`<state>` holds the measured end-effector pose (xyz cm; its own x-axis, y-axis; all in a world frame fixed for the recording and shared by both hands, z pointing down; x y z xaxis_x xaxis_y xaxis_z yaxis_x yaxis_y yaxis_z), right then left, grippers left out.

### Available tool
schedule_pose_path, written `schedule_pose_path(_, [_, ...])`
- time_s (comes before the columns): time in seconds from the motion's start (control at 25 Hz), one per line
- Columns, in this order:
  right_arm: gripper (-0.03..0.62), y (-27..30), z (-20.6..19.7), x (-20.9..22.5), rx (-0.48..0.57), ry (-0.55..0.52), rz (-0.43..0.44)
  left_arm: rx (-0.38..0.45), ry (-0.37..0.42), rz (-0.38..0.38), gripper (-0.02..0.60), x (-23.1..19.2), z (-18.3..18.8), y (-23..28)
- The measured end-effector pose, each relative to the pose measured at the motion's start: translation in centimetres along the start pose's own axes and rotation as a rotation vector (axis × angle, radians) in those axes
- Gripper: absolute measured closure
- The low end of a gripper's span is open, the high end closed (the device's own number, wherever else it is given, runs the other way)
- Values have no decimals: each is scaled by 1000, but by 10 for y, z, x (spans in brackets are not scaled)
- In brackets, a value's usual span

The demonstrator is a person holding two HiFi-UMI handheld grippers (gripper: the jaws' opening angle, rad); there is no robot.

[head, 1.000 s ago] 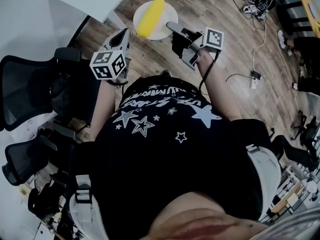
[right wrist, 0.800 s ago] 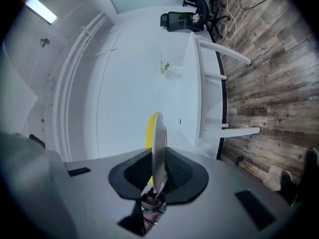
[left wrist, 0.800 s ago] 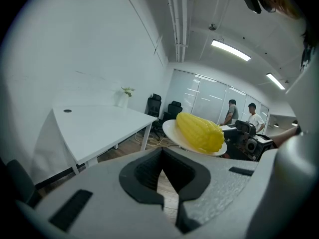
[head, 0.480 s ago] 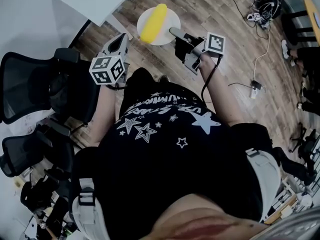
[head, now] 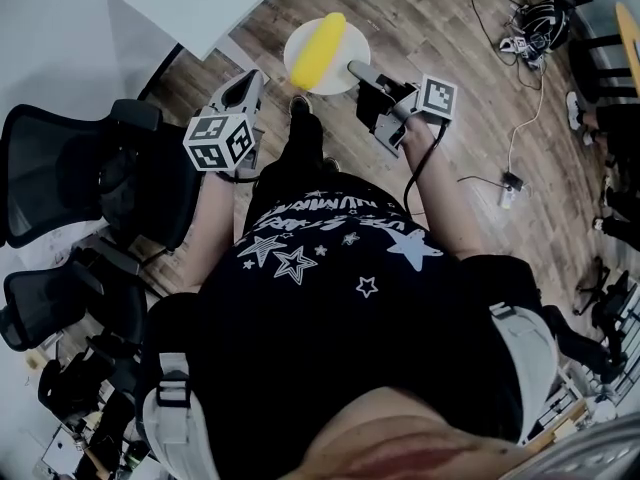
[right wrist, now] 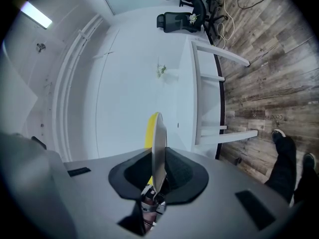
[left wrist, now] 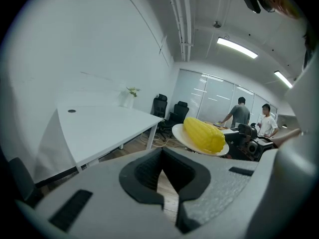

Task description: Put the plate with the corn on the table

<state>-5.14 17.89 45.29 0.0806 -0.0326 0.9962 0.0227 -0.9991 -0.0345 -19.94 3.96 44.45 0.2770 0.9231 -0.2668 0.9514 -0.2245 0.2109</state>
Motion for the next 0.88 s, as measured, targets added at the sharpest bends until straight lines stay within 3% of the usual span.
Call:
schedule_pose_path(0.32, [540, 25, 28, 6, 33, -21, 10, 34, -23, -32, 577, -25, 13, 44])
schedule_pose_path(0.88, [540, 161, 141, 10, 90, -54, -5, 7, -19, -113, 577, -111, 72, 189])
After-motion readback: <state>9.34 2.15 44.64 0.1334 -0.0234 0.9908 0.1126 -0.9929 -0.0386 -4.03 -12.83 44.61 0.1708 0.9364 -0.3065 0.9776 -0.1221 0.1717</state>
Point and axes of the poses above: the fingertips, and each gripper's own axes: y forward along the fingers, x to its right, z out of its top, the point moved 2 cm from there along -y, backward along the fingers, and after that the axes turned 11 degrees about x, right-handed, at the moved point
